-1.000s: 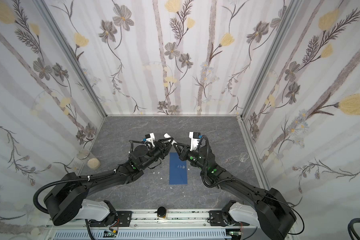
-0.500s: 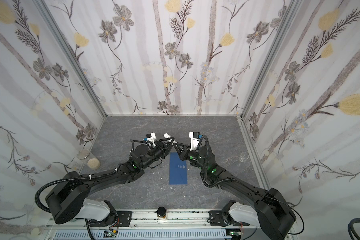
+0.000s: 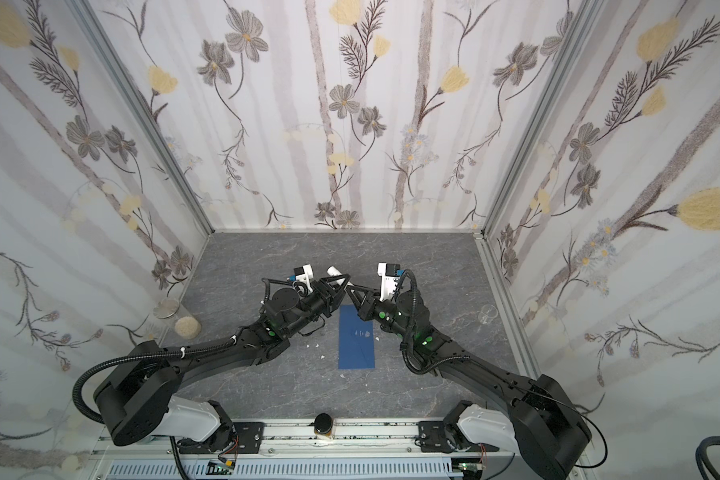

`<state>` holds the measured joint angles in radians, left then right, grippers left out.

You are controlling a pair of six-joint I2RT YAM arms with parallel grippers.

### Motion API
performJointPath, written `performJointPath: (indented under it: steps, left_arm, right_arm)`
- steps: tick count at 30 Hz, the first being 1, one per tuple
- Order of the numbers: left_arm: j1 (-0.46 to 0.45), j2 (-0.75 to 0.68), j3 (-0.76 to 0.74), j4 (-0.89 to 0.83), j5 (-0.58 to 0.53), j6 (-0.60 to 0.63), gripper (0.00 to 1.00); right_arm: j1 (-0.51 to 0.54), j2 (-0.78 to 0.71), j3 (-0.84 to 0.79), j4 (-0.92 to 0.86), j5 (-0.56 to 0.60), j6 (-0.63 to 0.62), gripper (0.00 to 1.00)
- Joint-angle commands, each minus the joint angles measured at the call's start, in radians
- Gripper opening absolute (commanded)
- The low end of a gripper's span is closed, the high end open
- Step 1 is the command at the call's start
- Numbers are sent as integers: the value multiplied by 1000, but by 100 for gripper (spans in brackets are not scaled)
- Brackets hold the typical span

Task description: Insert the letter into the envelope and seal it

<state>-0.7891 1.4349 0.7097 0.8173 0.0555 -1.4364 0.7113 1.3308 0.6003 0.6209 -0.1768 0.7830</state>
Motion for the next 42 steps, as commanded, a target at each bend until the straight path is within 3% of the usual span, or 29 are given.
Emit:
performJointPath:
  steps: [1,9,12,15,21,34,39,42]
  left_arm:
    - [1,5,8,23,4,12,31]
    - [2,5,-4,22,0,15,0]
    - [4,13,-7,22,17,16,0]
    - [9,23,-15,20,43,18,0]
    - [26,48,-29,19,145,50,0]
    - [38,226,24,-4,601,224,0]
    - [28,263,67,-120,701,323,0]
    - [15,274,127,-325,721,472,0]
  right_arm:
    - [1,4,9,27,-9,4,9]
    - [1,-2,6,18,-9,5,15]
    - [-4,-10,3,3,-2,7,31]
    - [-21,-27,-8,-14,-4,15,41]
    - [-97,-114,-56,-86,-15,14,42]
    - [-358,-245,-32,-487,-35,-120,42]
    - [-389,-257,-19,-549,-37,-149,42]
    - [-411,-241,-15,-570,-47,-153,43]
